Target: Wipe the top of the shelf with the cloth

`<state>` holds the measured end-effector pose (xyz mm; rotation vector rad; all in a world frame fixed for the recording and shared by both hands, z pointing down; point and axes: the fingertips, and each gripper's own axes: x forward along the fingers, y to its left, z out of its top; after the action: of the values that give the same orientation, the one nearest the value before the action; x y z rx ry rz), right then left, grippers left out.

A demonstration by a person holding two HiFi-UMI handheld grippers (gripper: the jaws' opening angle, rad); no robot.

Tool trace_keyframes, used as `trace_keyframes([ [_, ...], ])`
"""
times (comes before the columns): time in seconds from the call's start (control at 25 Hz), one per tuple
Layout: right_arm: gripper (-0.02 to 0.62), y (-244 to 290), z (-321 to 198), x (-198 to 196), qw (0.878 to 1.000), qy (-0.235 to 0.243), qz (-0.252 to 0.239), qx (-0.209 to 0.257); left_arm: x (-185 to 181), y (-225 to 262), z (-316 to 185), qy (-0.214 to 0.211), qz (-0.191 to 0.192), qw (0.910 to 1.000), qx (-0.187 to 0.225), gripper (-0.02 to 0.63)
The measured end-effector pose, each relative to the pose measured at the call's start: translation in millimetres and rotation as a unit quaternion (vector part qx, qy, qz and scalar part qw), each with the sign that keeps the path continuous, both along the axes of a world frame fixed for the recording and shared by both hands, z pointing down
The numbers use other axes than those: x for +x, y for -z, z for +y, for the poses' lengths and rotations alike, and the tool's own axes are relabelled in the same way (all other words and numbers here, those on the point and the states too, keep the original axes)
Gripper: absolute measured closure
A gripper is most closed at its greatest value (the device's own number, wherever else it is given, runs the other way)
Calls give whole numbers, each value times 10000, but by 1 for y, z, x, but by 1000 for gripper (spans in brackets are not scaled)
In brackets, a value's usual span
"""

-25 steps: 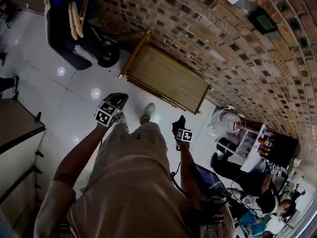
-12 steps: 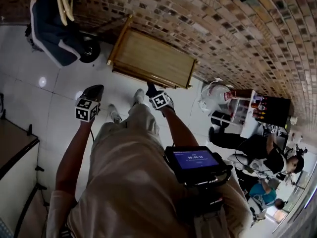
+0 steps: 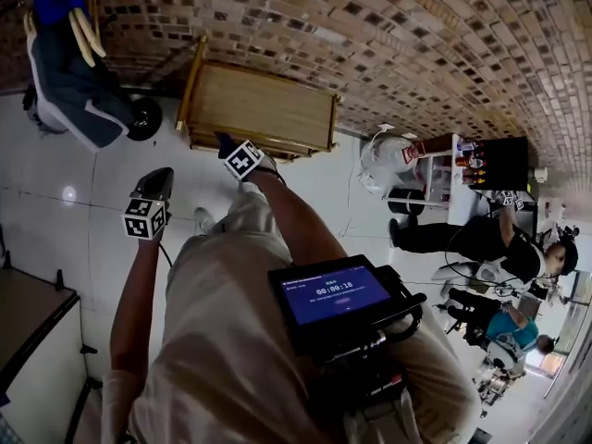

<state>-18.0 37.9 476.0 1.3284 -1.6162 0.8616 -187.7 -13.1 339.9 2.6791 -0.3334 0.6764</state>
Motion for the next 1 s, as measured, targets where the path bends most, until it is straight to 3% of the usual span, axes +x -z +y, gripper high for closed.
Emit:
trace_keyframes([
  [0.16, 523, 0, 2, -14, 9999, 149, 31, -64, -16, -11, 5, 148, -20, 9998, -154, 601],
  [0.24, 523, -6, 20, -13, 9993, -80, 4, -370, -22, -16, 10, 238, -39, 9995, -225, 601],
  [0.32, 523, -11, 36, -22, 9973, -287, -438, -519, -21, -22, 17, 289, -61, 9991, -295, 601],
  [0.4, 522, -14, 43, -37, 9936, -325, -1016, -369, -18, -27, 23, 261, -104, 9990, -351, 601],
  [0.44, 522, -15, 48, -35, 9934, -326, -1052, -307, -17, -29, 25, 239, -128, 9989, -370, 601],
  [0.64, 522, -28, 79, -1, 9976, -359, -489, -336, -26, -42, 33, 307, -232, 9982, -468, 601],
  [0.84, 520, -68, 135, 16, 9923, -806, -480, -806, -38, -57, 47, 309, -335, 9970, -621, 601],
  [1.0, 520, -85, 153, 26, 9890, -1045, -523, -905, -42, -65, 56, 221, -571, 9952, -768, 601],
])
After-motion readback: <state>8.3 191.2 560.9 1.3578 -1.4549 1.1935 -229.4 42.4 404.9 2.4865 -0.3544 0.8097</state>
